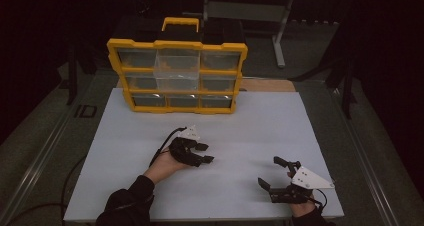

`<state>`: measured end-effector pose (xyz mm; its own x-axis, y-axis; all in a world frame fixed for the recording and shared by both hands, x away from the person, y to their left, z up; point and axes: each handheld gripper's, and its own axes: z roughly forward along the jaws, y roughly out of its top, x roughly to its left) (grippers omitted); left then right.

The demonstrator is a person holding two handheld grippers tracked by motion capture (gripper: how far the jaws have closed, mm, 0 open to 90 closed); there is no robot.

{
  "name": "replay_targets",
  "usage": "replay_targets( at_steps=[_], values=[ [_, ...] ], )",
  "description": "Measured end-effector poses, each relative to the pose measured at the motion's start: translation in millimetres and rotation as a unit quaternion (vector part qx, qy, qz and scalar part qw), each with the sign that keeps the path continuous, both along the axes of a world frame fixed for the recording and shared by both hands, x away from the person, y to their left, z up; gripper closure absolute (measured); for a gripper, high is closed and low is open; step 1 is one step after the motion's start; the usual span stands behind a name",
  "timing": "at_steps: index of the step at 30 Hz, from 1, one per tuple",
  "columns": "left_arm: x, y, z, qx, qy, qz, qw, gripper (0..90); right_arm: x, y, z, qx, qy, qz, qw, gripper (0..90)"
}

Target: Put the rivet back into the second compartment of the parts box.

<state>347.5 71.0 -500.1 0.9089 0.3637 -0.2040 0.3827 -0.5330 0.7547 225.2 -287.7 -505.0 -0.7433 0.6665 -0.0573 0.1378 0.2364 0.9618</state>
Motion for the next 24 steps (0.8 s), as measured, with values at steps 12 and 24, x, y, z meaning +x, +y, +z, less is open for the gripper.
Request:
replay_targets(
  at_steps=[12,24],
  values=[
    [3.3,-7.6,-18.5,0.043,0.009,0.012,0.9990,60.2,0.2,0.2,-0.3,-0.001,0.001,0.001,1.0000,11.1],
    [7.1,-9.8,-25.6,0.060,0.007,0.022,0.9979,73.2,0.0,-0.2,-0.1,0.000,0.001,0.001,1.0000,11.1]
  ],
)
